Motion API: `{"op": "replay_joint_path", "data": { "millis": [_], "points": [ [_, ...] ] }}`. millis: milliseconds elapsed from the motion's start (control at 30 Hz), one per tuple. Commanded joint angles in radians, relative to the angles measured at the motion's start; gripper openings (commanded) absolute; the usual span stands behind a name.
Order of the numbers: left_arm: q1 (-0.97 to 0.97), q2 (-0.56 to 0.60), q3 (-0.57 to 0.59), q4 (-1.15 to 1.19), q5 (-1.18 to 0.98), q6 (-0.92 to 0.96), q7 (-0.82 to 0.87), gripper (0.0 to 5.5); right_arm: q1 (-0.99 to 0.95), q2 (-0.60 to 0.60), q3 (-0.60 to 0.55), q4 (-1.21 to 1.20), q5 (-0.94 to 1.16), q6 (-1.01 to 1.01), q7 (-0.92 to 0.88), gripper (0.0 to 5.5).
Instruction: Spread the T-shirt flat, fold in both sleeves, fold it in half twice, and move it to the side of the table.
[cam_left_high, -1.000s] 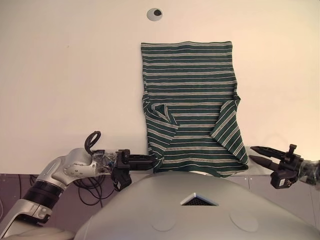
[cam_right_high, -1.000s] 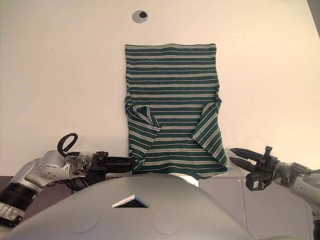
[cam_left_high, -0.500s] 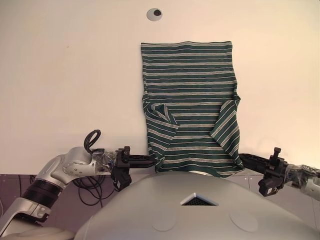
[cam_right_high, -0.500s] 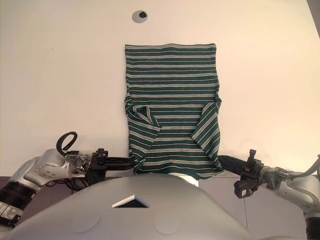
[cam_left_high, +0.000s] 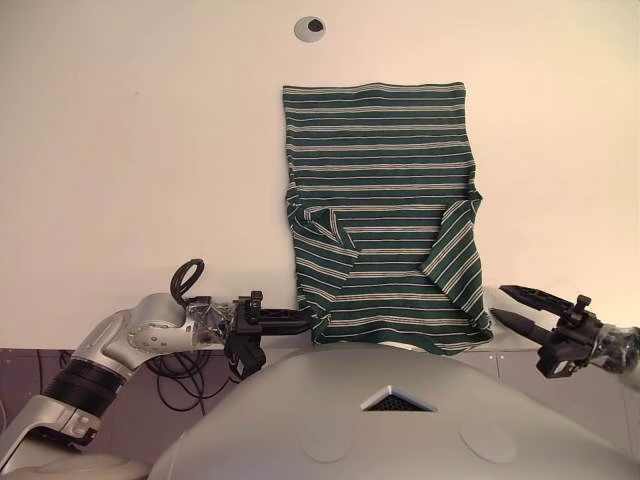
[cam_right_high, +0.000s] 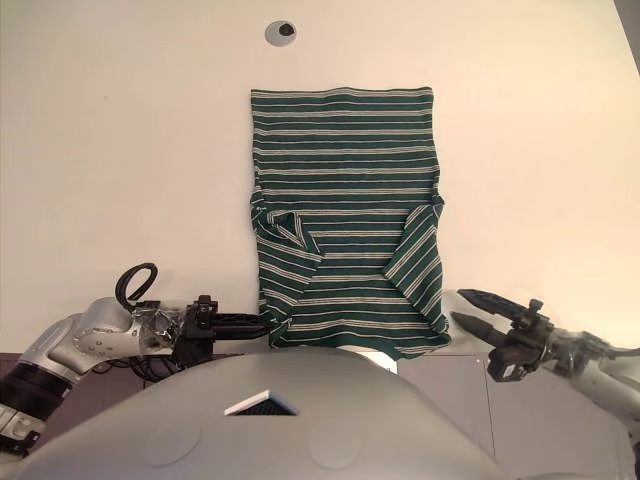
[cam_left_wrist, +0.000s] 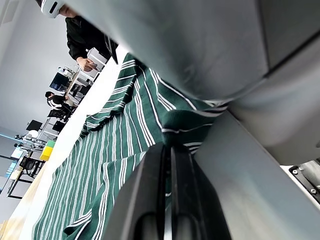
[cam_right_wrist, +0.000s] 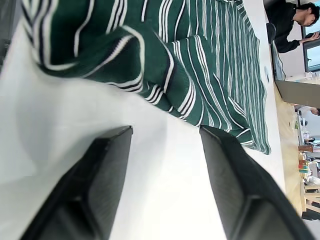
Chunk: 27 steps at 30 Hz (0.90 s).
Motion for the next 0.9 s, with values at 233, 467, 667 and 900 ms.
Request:
{"op": "replay_joint_path", "data": {
  "millis": [233, 467, 667, 900],
  "points": [
    [0.009, 0.008, -0.031, 0.061, 0.100, 0.073, -0.028, 0.00, -0.031, 0.063, -0.119, -0.278, -0.332, -0.048, -0.056, 2.89],
    [0.007, 0.002, -0.036, 0.061, 0.111, 0.075, -0.022, 0.00, -0.010, 0.050, -0.132, -0.407, -0.465, 0.004, -0.078, 2.76],
    [0.010, -0.004, -0.040, 0.061, 0.119, 0.076, -0.015, 0.00, 0.014, 0.013, -0.117, -0.428, -0.489, 0.041, -0.093, 1.69],
    [0.008, -0.010, -0.047, 0.063, 0.129, 0.075, -0.006, 0.00, 0.048, 0.001, -0.077, -0.468, -0.495, 0.063, -0.086, 0.45]
  ]
}}
